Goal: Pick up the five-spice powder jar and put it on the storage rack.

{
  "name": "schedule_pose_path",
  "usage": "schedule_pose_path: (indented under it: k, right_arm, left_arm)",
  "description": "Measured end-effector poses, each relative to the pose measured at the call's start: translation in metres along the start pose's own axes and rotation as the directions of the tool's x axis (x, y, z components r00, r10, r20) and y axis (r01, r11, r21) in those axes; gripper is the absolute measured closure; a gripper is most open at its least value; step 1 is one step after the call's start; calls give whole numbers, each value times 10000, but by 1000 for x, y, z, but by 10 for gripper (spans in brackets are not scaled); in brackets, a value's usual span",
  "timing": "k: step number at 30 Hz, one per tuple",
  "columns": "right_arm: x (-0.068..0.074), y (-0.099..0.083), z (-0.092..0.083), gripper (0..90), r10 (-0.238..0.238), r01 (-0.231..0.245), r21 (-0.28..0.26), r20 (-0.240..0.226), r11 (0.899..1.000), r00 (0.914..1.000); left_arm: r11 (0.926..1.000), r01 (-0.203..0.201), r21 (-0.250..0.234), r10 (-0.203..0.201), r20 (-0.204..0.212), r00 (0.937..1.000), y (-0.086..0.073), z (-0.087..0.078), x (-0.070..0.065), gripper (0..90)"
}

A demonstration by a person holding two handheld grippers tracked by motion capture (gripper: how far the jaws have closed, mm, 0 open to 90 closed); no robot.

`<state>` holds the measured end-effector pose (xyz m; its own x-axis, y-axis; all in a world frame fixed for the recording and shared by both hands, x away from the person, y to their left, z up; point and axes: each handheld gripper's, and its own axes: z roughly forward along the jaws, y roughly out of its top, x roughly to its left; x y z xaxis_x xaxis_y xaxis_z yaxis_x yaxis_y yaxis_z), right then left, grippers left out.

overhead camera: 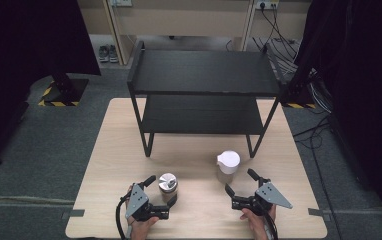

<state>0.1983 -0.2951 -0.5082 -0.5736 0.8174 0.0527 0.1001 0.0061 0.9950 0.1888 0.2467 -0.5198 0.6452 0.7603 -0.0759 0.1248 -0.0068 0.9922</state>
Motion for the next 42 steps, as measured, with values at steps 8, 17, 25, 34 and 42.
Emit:
schedule_pose_path:
  k: [8,17,25,34,42]
  right_arm:
    - [0,-1,1,3,78,-78,22,11,10000,10000]
    - [0,-1,0,3,145,-145,29,59,9999,9999]
    - [-1,-1,0,3,263,-263,6,100,9997,9996]
    - [0,-1,0,4,248,-248,10,104,9997,9996]
    - [0,-2,0,4,271,-272,18,122,9996,9996]
  left_arm:
    - [10000,4,-4,-4,-1,10000,0,0,0,4]
    - [10000,75,-37,-75,-15,10000,-1,0,0,4]
    - [10000,71,-32,-71,10,10000,-1,0,1,4]
    - [10000,77,11,-77,11,10000,0,0,1,4]
    - [9999,4,111,-4,68,10000,1,2,1,4]
